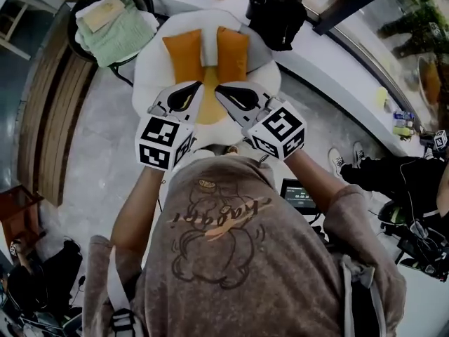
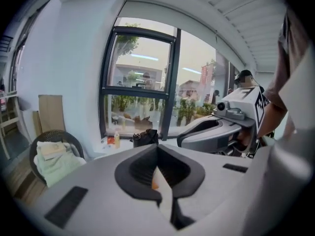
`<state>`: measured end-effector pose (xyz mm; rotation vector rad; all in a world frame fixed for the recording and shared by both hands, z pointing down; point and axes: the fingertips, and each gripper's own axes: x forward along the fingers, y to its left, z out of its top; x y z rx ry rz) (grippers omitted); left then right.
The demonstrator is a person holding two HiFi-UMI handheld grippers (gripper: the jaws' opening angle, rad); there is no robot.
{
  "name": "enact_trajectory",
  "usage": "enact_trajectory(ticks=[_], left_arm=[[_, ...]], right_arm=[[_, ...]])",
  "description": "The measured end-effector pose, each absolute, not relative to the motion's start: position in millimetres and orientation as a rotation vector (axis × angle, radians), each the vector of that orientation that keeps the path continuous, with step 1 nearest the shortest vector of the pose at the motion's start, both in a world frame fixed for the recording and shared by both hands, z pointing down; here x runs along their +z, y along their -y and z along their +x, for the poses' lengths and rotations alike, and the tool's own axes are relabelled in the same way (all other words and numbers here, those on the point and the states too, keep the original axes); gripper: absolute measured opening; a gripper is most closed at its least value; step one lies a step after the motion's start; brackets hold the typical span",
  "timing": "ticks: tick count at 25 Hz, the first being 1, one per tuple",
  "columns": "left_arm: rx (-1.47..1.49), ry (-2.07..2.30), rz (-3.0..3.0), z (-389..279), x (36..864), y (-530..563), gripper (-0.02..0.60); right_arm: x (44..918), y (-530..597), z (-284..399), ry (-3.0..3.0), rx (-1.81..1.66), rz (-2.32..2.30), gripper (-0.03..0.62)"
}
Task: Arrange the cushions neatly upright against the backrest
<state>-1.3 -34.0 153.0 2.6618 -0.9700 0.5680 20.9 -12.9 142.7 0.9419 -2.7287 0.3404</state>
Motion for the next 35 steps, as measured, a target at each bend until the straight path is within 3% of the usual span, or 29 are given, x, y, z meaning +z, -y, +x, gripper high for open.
enact_trajectory(ticks=[11,35], left_arm=[[0.356,0.803,2.833,4.4,88.3,-2.1,0.005],[0.333,0.761,2.812,18.9,102.8,-7.7,0.005]], right_arm=[[64.3,-20.4,24.9,2.936,0.209,0.956,0.026],[66.1,-29.4,36.1,2.977,0.206,0.824,0.026]])
